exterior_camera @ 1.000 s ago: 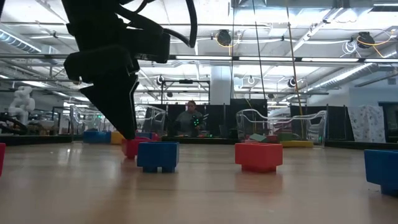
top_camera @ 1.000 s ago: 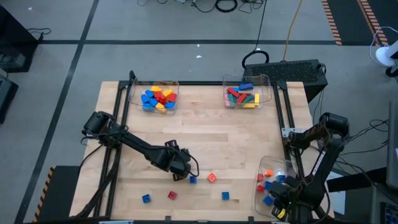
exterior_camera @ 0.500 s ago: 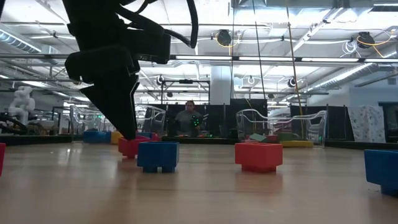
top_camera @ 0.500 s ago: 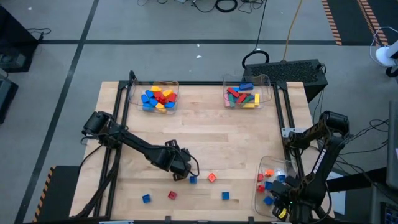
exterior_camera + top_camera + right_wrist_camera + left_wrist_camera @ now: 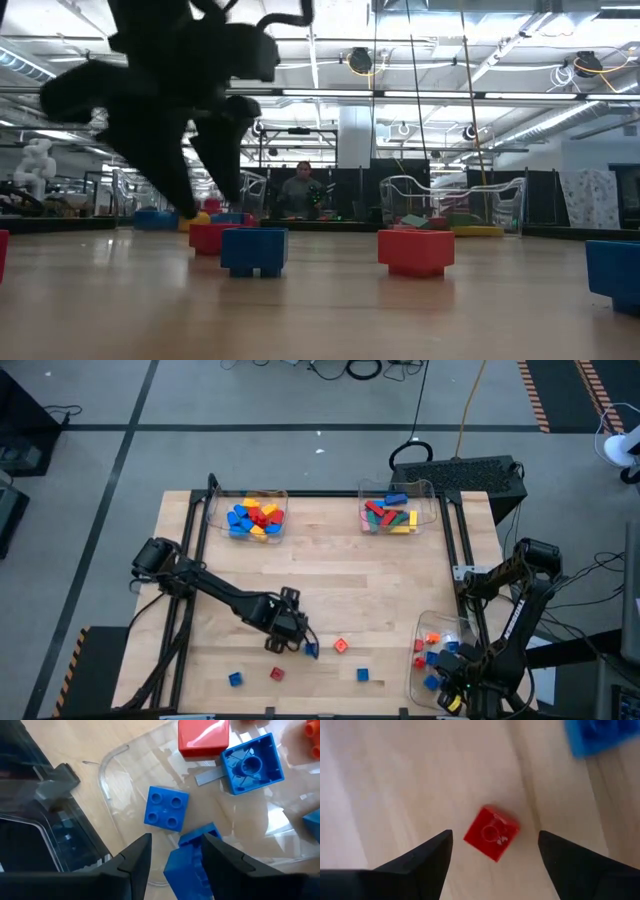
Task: Sort blocks by size
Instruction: Put the 4 stud blue game piece into the bottom transparent bin, then put the 4 stud red game piece into the bottom transparent bin
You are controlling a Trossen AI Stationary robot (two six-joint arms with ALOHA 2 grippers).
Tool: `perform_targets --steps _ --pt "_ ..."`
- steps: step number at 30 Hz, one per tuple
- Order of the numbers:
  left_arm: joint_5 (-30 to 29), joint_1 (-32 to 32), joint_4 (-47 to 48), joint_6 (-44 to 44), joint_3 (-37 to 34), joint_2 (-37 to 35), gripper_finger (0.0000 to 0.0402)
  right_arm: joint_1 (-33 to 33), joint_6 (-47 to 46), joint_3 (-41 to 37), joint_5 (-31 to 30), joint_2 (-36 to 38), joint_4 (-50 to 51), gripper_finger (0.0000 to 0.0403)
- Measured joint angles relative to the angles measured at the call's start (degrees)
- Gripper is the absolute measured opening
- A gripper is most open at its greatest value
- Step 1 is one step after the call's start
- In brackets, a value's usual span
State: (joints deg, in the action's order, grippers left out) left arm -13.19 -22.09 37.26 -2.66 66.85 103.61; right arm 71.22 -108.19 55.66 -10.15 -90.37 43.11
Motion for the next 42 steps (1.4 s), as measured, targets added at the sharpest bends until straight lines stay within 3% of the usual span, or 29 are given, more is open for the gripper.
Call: perform_targets --steps 3,7,15,20,24,34,37,42 --pt "1.02 -0.02 -1.3 10.05 0.0 1.37 0.0295 0.0 0.01 0.0 -0.07 0.02 -0.13 0.0155" --pt "0.95 0.5 -1.33 15.88 0.0 3.28 0.0295 0.0 -0.32 0.0 -0.27 0.04 -0.33 0.0155" --pt "1.99 2.37 -0.92 14.7 0.26 5.5 0.0287 -0.02 -0.45 0.0 -0.38 0.04 -0.28 0.0155" --pt "3.78 2.75 -0.79 9.44 0.17 5.56 0.022 -0.02 -0.71 0.0 -1.87 0.04 -0.28 0.0155" --pt "5.19 3.09 -1.3 5.24 0.11 5.64 0.0141 -0.02 0.07 0.0 -11.2 0.03 -0.26 0.0155" --pt "0.81 4.23 -14.13 -2.82 2.51 6.21 0.0141 -1.56 17.53 0.0 -50.97 -0.13 -2.11 0.0155" --pt "-4.96 3.37 -20.92 0.1 3.29 6.1 0.0141 -4.67 17.16 0.0 -55.78 -0.11 -3.01 0.0155" --pt "-16.13 1.42 -36.5 9.27 3.87 6.03 0.0141 -11.34 16.81 -0.02 -55.91 -0.11 -7.09 0.0155"
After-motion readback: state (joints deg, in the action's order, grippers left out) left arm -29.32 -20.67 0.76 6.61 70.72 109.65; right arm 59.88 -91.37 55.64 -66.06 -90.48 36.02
